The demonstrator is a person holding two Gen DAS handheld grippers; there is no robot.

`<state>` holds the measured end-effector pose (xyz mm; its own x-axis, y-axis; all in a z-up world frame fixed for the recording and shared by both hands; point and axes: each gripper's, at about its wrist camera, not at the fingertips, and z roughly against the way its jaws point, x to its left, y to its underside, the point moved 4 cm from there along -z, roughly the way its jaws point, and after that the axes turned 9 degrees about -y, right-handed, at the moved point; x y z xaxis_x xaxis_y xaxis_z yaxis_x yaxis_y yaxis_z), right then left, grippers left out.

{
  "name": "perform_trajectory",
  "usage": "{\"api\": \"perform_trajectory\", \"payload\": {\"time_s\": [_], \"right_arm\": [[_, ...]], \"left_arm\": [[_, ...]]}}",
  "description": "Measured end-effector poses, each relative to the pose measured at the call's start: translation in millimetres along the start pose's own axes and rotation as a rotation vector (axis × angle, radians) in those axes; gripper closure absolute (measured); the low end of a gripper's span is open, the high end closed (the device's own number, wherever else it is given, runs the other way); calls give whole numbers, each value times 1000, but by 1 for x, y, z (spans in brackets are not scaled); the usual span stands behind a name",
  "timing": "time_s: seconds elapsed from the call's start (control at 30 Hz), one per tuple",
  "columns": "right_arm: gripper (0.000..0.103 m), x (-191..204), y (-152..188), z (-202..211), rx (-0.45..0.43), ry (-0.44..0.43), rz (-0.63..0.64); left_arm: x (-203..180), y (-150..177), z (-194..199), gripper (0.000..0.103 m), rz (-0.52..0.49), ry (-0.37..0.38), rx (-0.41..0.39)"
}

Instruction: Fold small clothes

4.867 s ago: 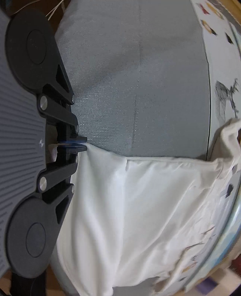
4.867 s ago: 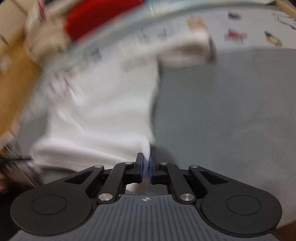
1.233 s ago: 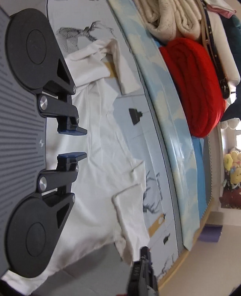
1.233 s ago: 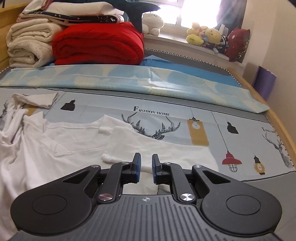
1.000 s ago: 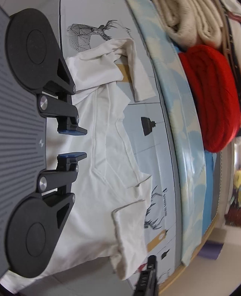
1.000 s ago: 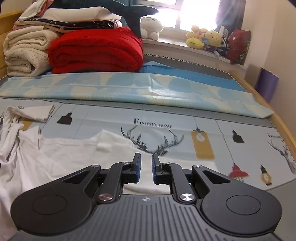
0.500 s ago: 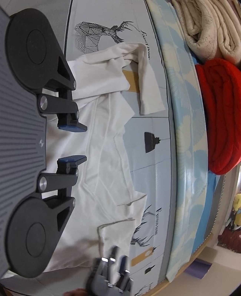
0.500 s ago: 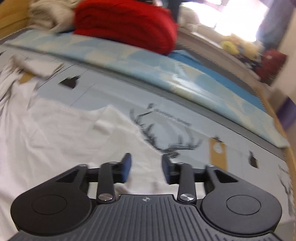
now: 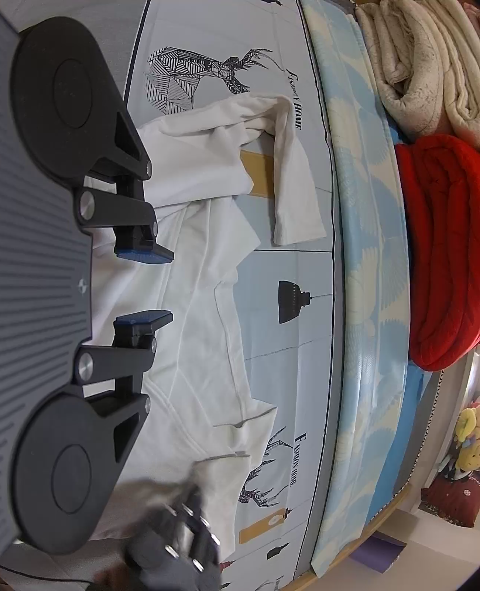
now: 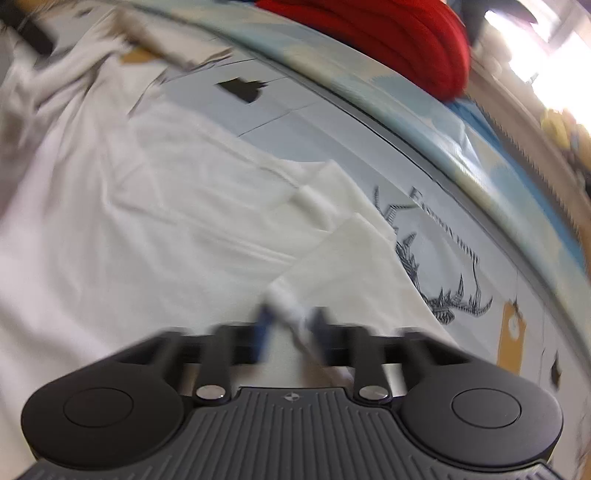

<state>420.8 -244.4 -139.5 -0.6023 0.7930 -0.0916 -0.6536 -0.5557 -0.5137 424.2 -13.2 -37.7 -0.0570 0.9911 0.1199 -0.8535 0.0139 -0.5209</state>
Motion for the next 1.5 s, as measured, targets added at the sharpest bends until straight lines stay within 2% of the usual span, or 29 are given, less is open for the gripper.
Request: {"api": "perform_trajectory", "payload": {"time_s": [0.1,0.2,0.3,0.37,0.4,0.5,0.63,0.73,0.87,0.93,1.0,1.03,1.1,1.23,1.3,1.37,1.43,1.5], "right_arm": [[99,-52,1,38,-143,26,-245],[99,-118,26,84,-302,98,-524],[99,-185,82,135,-477,209,-817],[99,-219,123,159,-552,286,-974],[99,-238,149,171,-583,334,-1060],[99,-272,214,192,-615,456,-1216],[99,-300,288,203,-624,535,-1369],[100,-312,327,197,-589,571,-1426],[100,-319,362,190,-555,585,-1475],[100,-323,368,191,-575,593,-1476],[100,-324,367,199,-632,599,-1461],[100,-325,368,199,-622,613,-1453],[100,-325,380,193,-545,635,-1491],[95,-316,396,172,-391,617,-1583],[92,-310,387,179,-383,665,-1557],[82,-305,368,193,-416,704,-1515],[64,-297,339,210,-480,709,-1462],[60,-285,301,228,-555,675,-1394]], "left_arm": [[4,-2,3,72,7,-1,-7],[7,-3,7,72,6,2,-15],[7,-1,9,72,-7,2,-18],[6,1,9,72,-19,-1,-16],[6,2,8,72,-24,-4,-14],[7,3,6,72,-34,-14,-10],[6,5,2,72,-48,-27,-8],[3,7,0,72,-70,-33,-6],[2,10,-3,72,-98,-46,-10],[3,12,-5,72,-103,-51,-6],[5,13,-6,72,-105,-56,-1],[6,14,-7,72,-106,-55,3],[8,14,-9,72,-98,-39,16],[20,12,-10,71,-45,-5,38],[35,7,-9,69,-4,-3,35],[54,-1,-7,69,42,-8,29],[80,-12,-3,69,107,-21,13],[114,-24,-1,69,200,-36,-5]]}}
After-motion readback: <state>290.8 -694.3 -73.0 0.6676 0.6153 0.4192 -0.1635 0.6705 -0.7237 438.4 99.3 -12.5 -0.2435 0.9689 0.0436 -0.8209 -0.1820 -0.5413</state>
